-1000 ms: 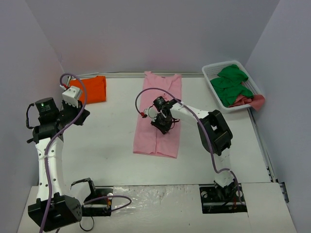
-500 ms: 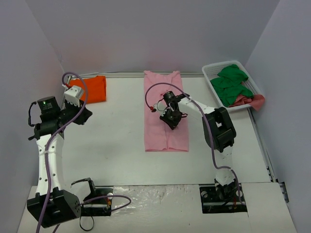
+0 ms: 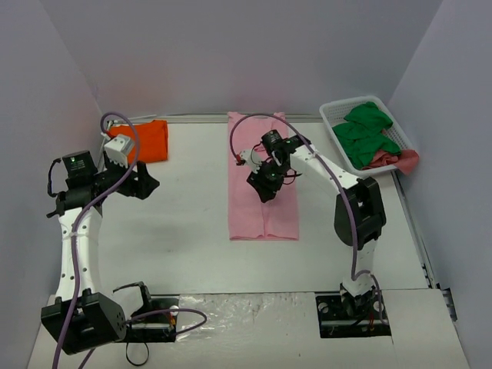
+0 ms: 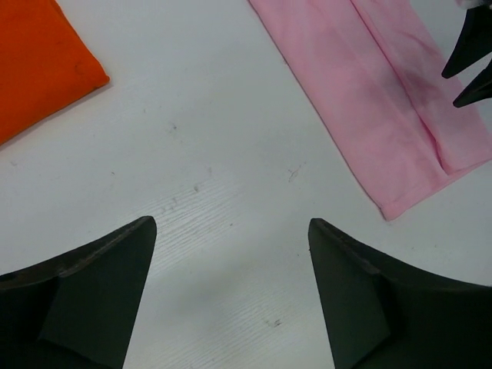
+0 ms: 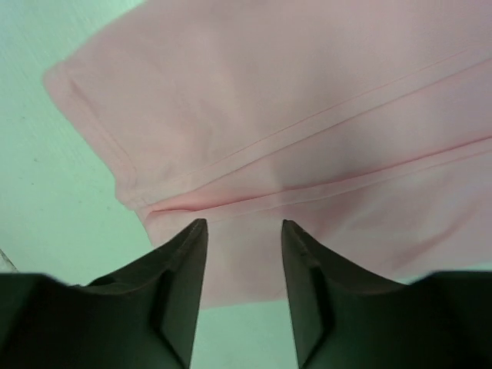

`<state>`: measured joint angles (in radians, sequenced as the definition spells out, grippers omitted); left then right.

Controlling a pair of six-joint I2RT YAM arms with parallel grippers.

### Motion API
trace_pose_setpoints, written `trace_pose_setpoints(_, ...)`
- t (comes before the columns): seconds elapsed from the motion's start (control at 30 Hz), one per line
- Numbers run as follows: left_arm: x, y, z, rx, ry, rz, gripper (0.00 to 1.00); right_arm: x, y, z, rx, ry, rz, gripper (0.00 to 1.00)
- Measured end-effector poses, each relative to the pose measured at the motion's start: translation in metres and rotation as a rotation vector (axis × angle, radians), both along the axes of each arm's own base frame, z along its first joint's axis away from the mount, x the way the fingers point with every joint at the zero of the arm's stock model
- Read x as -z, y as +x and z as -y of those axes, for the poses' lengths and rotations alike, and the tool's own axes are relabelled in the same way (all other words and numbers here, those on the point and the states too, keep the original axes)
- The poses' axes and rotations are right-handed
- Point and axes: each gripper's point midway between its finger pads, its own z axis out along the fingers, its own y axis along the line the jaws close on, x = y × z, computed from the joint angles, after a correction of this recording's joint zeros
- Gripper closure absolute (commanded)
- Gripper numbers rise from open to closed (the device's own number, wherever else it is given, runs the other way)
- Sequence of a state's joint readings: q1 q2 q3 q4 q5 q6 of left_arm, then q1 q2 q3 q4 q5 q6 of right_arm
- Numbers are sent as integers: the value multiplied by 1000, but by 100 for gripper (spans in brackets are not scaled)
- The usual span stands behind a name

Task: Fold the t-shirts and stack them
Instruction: Rotate the tshirt 90 degrees, then grab the bottom of the folded rectangular tshirt with both arms

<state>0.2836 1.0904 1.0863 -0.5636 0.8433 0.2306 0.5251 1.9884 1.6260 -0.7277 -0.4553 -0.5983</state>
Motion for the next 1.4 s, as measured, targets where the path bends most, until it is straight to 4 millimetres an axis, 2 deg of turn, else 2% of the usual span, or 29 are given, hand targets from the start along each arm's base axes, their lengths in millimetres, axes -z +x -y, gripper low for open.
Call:
trace_pose_setpoints(0.03, -1, 0, 0, 2, 0, 3, 13, -12, 2, -3, -1, 21, 22, 56)
trace_pose_setpoints(0.07, -2, 0, 1, 1, -3, 4, 8, -24, 4, -5, -4, 41, 45, 45)
trace_pose_setpoints(0.1, -3, 0, 1, 3, -6, 5, 3, -35, 5, -6, -2, 57, 66, 41)
trace_pose_setpoints(0.13, -5, 0, 2, 4, -9, 6, 6, -46, 6, -6, -4, 69, 94, 37)
trace_pose_setpoints(0.17, -6, 0, 2, 6, -10, 7, 6, -57, 5, -5, -5, 80, 119, 19)
trace_pose_setpoints(0.2, -8, 0, 4, 13, -12, 5, 6, -67, 6, -2, 5, 80, 145, 11)
trace_pose_setpoints(0.33, -15, 2, 16, 74, 12, 4, 6, -100, 12, 18, 60, 46, 304, 0)
trace_pose_setpoints(0.43, -9, 1, 34, 151, 69, -5, 6, -108, 16, 49, 146, -12, 388, 0)
trace_pose_setpoints(0.57, 11, -1, 63, 239, 228, -45, 6, -89, 25, 105, 342, -89, 406, 0)
trace_pose_setpoints(0.67, 28, 10, 80, 275, 360, -78, 6, -72, 32, 152, 533, -109, 414, 0)
trace_pose_setpoints(0.77, 52, 24, 91, 291, 495, -105, 6, -72, 34, 190, 703, -105, 448, 0)
trace_pose_setpoints(0.83, 68, 30, 100, 321, 554, -121, 6, -79, 34, 197, 752, -84, 469, 0)
trace_pose_setpoints(0.97, 93, 34, 121, 400, 639, -97, 6, -94, 36, 194, 753, 2, 503, 0)
trace_pose_setpoints(1.07, 108, 21, 137, 487, 687, -77, 6, -93, 25, 194, 720, 65, 482, 0)
trace_pose_setpoints(1.2, 118, 2, 168, 627, 728, -22, 6, -83, 12, 203, 703, 100, 443, 2)
trace_pose_setpoints(1.3, 126, -17, 190, 733, 747, 11, 1, -78, 9, 215, 728, 103, 426, 2)
trace_pose_setpoints(1.4, 134, -37, 209, 824, 776, 44, 11, -78, 9, 223, 751, 122, 418, 2)
